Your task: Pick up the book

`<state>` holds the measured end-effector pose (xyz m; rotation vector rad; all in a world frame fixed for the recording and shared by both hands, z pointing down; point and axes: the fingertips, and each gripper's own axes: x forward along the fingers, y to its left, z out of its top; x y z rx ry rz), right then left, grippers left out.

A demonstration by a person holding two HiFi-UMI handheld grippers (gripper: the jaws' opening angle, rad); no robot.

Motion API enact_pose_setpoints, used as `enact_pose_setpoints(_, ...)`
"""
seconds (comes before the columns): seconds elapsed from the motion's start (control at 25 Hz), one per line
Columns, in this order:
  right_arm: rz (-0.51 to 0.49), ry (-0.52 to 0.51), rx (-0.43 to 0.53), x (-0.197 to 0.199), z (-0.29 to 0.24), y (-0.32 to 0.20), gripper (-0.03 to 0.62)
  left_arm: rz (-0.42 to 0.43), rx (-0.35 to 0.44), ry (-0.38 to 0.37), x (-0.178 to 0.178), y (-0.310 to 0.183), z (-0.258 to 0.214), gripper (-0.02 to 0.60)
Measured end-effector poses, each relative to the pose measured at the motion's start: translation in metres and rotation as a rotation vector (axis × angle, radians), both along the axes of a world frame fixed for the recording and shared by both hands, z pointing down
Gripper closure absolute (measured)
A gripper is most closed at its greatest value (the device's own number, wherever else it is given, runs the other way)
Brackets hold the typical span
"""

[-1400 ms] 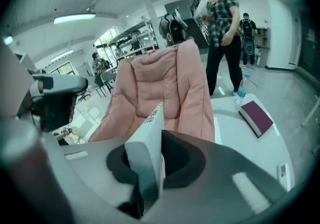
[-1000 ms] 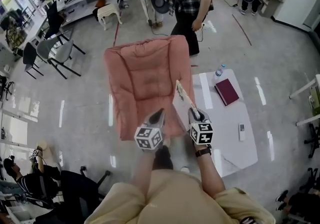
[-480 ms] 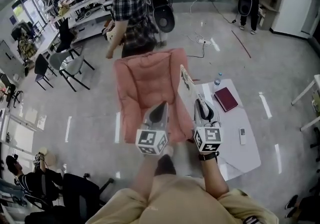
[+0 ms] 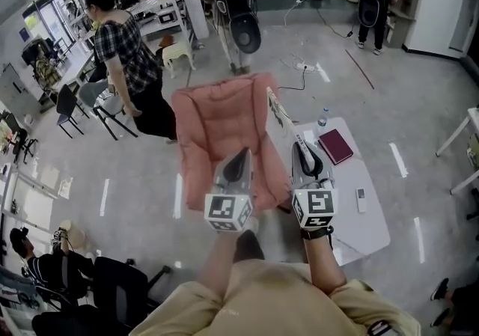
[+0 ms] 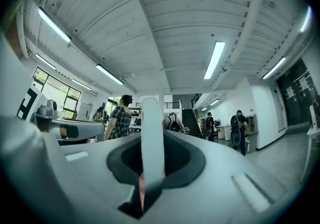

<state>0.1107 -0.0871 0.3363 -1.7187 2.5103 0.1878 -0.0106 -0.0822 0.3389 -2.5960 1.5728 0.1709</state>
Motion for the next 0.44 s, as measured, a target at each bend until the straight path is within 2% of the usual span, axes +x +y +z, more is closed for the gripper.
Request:
enact_pose_setpoints(0.24,-0.019,0.006,0.012,0.008,-0.012,0.015,0.546,-0.018,0.015,-0.008,0.01,0.017,-0.01,0.58)
enact_pose_setpoints(0.44,-0.027,0.002,-0.005,0.002,0.003,0.001,0.546,-0.011,0.009,-0.019,0.013,0.013,0.0,0.58)
